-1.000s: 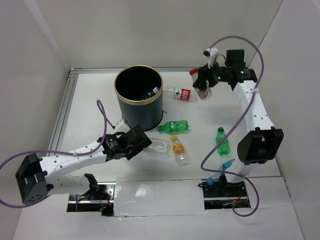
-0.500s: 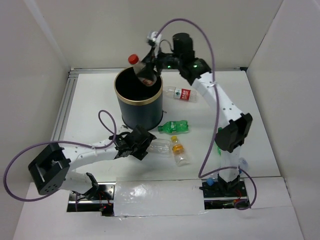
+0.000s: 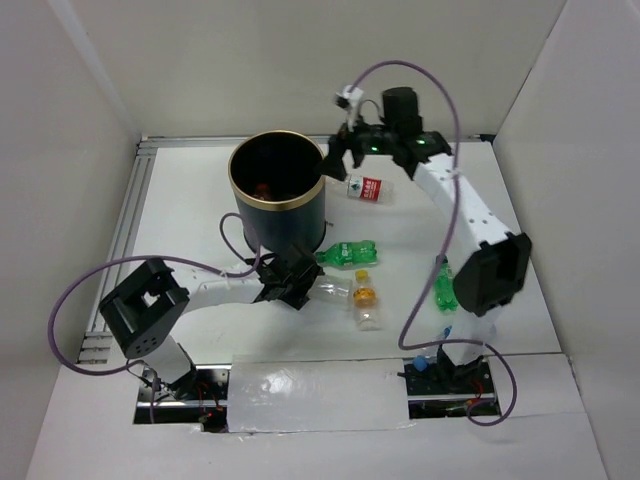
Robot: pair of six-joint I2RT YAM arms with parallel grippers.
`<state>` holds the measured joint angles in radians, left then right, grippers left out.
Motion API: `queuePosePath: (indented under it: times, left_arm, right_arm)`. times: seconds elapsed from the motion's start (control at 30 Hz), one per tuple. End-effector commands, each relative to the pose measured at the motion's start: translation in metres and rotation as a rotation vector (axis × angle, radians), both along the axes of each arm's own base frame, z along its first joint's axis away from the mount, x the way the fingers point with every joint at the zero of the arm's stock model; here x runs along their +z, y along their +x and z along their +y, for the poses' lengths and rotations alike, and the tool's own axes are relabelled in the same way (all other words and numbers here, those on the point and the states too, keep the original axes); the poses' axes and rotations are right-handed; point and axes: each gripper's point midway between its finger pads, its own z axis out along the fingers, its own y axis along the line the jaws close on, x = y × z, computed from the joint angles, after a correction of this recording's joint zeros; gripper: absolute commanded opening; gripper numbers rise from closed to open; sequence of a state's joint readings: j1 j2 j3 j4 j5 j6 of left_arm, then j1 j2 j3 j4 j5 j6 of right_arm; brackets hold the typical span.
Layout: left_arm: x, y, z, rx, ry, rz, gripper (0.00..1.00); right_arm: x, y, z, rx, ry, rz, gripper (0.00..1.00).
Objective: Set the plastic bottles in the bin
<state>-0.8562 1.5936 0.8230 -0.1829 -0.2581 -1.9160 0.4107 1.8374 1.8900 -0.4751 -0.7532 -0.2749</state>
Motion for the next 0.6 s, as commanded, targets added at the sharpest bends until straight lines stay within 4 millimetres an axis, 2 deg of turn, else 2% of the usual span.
queuePosePath:
  times: [0.0,0.03,0.07,0.1,0.13,0.17,0.2,0.23,0.27,0.3,0.33,0.37,0.4,0.43,0.47,0.5,0.53,0.57]
  left_arm:
    - [-0.015,-0.006,-0.001,-0.041,0.048,0.036,0.52]
    - [-0.017,-0.009,0.001,-0.069,0.072,0.035,0.38]
    - [-0.011,-0.011,-0.002,-0.095,0.069,0.018,0.32]
    - [-0.009,-0.013,0.0,-0.117,0.076,0.007,0.26]
    - [0.005,-0.015,0.003,-0.174,0.09,-0.029,0.2]
    - [0.013,-0.024,0.0,-0.222,0.105,-0.055,0.1]
    - [0.039,-0.025,0.0,-0.288,0.132,-0.145,0.02]
    - [0.052,-0.025,0.001,-0.32,0.128,-0.185,0.01]
    - [0.071,-0.034,-0.003,-0.371,0.148,-0.224,0.0]
    - [0.107,-0.034,0.002,-0.4,0.209,-0.345,0.0]
    - [0.106,-0.035,0.003,-0.425,0.229,-0.355,0.0]
    - [0.149,-0.039,-0.004,-0.435,0.187,-0.445,0.0]
    - [0.161,-0.039,0.01,-0.411,0.251,-0.472,0.0]
    - [0.179,-0.038,0.014,-0.414,0.273,-0.514,0.0]
    - [0.196,-0.038,0.017,-0.409,0.286,-0.552,0.0]
    - [0.228,-0.032,0.02,-0.371,0.276,-0.607,0.0]
    - [0.246,-0.023,0.034,-0.334,0.344,-0.667,0.0]
    - [0.275,-0.013,0.042,-0.279,0.347,-0.718,0.0]
  right_arm:
    - [0.026,-0.038,-0.054,-0.005,-0.036,-0.097,1.0]
    - [-0.001,-0.041,-0.074,-0.036,-0.068,-0.044,1.0]
    - [0.005,-0.056,-0.088,-0.05,-0.077,-0.067,0.98]
    - [-0.004,-0.061,-0.1,-0.038,-0.121,-0.113,0.96]
    - [-0.038,-0.072,-0.112,-0.038,-0.168,-0.068,0.88]
    - [-0.038,-0.082,-0.126,-0.058,-0.189,-0.109,0.81]
    - [-0.064,-0.094,-0.141,-0.056,-0.248,-0.131,0.59]
    - [-0.064,-0.093,-0.142,-0.045,-0.26,-0.157,0.58]
    - [-0.086,-0.102,-0.153,-0.058,-0.287,-0.156,0.36]
    - [-0.105,-0.108,-0.161,-0.057,-0.319,-0.179,0.28]
    - [-0.105,-0.108,-0.161,-0.057,-0.319,-0.18,0.28]
    - [-0.126,-0.115,-0.165,-0.05,-0.335,-0.153,0.28]
    - [-0.133,-0.113,-0.166,-0.04,-0.344,-0.176,0.31]
    - [-0.14,-0.114,-0.166,-0.031,-0.352,-0.182,0.37]
    - [-0.149,-0.119,-0.166,-0.005,-0.341,-0.177,0.48]
    - [-0.16,-0.119,-0.164,0.02,-0.345,-0.171,0.64]
    - [-0.168,-0.117,-0.165,0.052,-0.37,-0.198,0.81]
    - [-0.17,-0.118,-0.161,0.089,-0.357,-0.209,0.88]
